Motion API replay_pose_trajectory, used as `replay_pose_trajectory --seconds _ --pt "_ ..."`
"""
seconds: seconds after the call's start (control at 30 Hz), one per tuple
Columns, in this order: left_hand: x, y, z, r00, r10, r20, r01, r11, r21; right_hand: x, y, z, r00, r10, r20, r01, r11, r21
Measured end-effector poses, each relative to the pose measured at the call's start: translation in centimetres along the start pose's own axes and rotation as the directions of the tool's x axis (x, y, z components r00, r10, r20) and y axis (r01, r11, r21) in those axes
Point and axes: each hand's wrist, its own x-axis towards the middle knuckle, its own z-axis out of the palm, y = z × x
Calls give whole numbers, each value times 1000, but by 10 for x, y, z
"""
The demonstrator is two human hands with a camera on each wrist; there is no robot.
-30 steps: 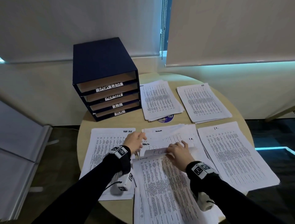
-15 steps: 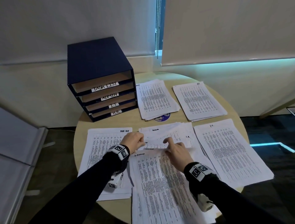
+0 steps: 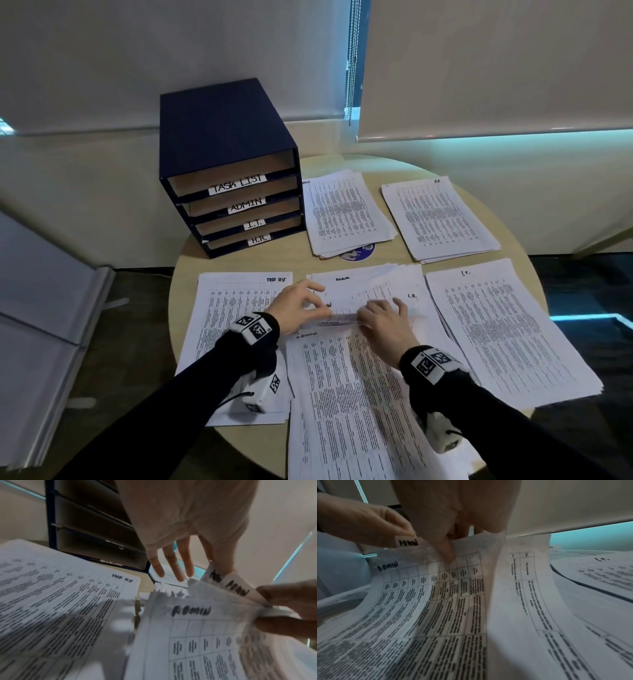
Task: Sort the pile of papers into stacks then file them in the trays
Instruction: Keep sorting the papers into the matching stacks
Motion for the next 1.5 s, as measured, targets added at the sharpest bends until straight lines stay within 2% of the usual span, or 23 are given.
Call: replay_pose_trajectory --seconds 0.07,0.1,0.13,0.2,0.27,0.43,0.53,0.67,0.77,0.83,0.9,0.97,1.0,1.03,1.07,1.1,1.13,1.17,1.23,1.37,1.5 --pt "4 -3 1 994 -107 -29 103 988 -111 -3 0 0 999 -27 21 27 1000 14" --pt "8 -6 0 987 -150 -62 143 985 -95 -4 1 1 999 -40 26 40 999 12" --pt "12 -9 0 981 -175 -85 174 984 -25 -6 1 0 998 -49 30 49 999 10" --pt "16 -13 0 979 -199 -52 203 974 100 -8 1 -1 998 -57 20 57 998 16" --pt "20 -13 2 979 -206 -15 205 965 161 -9 2 -1 998 -57 6 57 997 43" --pt "23 -5 5 989 -130 -72 144 953 265 -11 0 -5 999 33 -14 -29 975 219" --pt "23 -7 3 995 -82 -51 93 955 283 -10 0 -4 1000 -17 -1 17 990 137" --pt "12 -5 -2 999 -31 33 26 989 144 -8 -1 -4 996 -23 -89 28 998 61" --pt "0 -1 -3 988 -21 152 10 997 75 -4 -3 -4 1000 -25 -4 25 999 41" --pt "-4 -1 -5 979 -50 197 42 998 45 -3 -2 -2 996 -23 88 21 999 30" --pt "-6 -1 -6 966 -82 244 80 997 18 -4 0 0 993 -19 116 17 1000 19" --pt "-6 0 -4 968 -144 207 166 982 -94 -5 1 0 994 -17 110 16 1000 18" --pt "-3 0 -2 971 -192 141 218 956 -198 -6 2 -1 993 -18 113 17 1000 12" --pt "2 -1 0 971 -234 46 238 944 -230 -6 3 -4 992 -20 121 20 1000 3" --pt "9 -3 1 970 -233 -65 219 960 -174 -7 6 -6 992 -20 123 21 1000 -7" --pt "18 -6 3 971 -190 -142 188 982 -31 -7 9 -9 992 -18 121 19 1000 -11" --pt "27 -8 4 976 -136 -170 151 985 84 -7 12 -12 993 -14 121 15 1000 -8" --pt "35 -9 6 983 -95 -158 122 978 169 -6 15 -15 993 -9 117 10 1000 -9" --pt "51 -5 10 991 -89 -99 113 954 277 -4 23 -20 993 8 122 -5 1000 -26" --pt "73 0 18 980 -198 32 163 876 454 1 39 -31 979 29 204 -10 995 -95" --pt "80 -10 26 964 -268 1 235 847 477 2 43 -32 969 44 242 -12 991 -131"
